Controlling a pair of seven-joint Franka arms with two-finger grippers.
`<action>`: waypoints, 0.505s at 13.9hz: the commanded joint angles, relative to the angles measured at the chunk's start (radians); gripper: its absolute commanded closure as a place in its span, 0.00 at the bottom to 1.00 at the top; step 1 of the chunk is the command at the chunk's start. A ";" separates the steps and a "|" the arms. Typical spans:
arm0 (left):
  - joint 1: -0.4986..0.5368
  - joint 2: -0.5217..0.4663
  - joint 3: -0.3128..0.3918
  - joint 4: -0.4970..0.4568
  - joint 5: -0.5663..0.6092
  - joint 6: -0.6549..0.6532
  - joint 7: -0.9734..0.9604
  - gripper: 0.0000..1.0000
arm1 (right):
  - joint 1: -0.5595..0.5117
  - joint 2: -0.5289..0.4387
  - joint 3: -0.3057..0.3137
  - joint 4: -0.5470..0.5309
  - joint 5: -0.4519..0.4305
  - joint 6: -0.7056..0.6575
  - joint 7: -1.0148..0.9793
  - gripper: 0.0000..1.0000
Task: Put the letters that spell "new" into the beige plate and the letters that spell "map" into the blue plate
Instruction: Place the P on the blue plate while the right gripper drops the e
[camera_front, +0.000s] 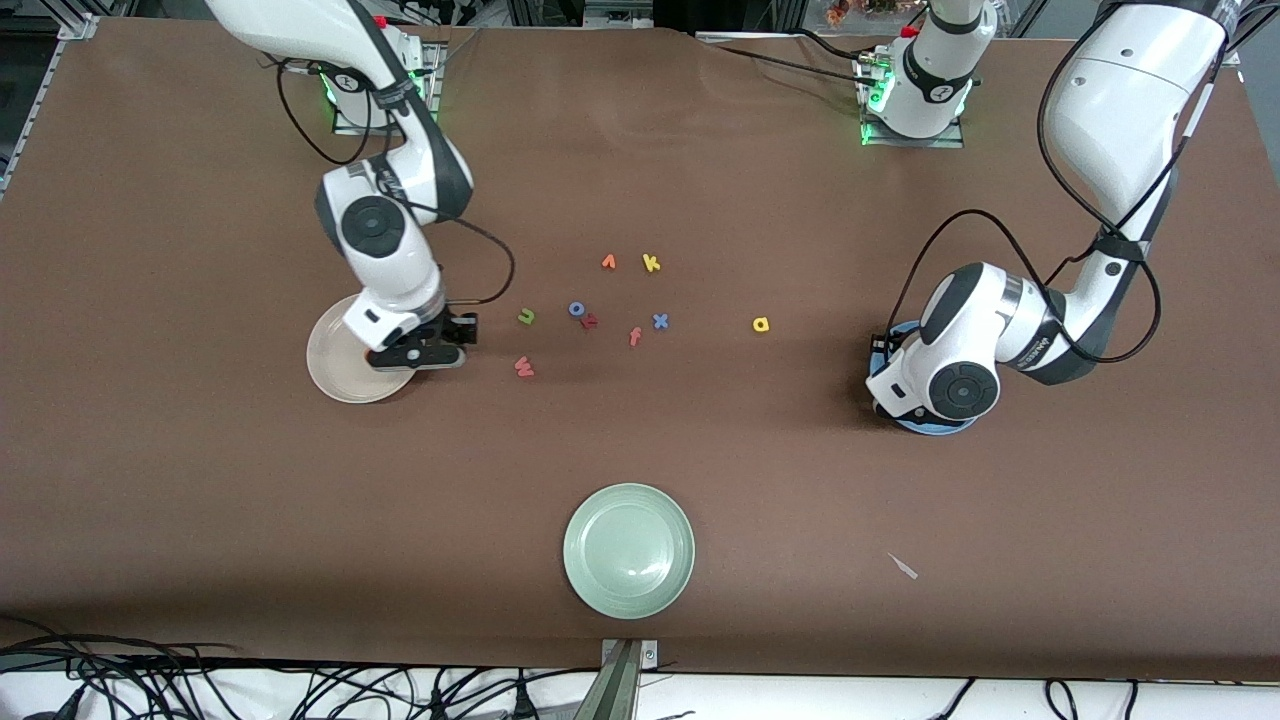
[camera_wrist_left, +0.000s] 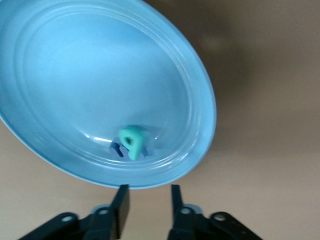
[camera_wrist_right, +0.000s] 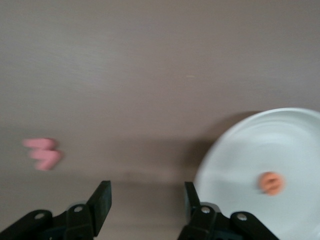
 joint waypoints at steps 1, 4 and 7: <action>0.012 -0.011 -0.017 0.004 0.017 -0.005 0.020 0.00 | 0.000 0.107 0.058 0.130 0.006 -0.016 0.142 0.33; 0.000 -0.017 -0.055 0.012 -0.075 0.015 -0.021 0.00 | 0.014 0.154 0.071 0.181 0.006 -0.014 0.252 0.33; -0.001 -0.020 -0.094 -0.003 -0.126 0.088 -0.102 0.00 | 0.014 0.174 0.074 0.198 0.065 0.003 0.343 0.26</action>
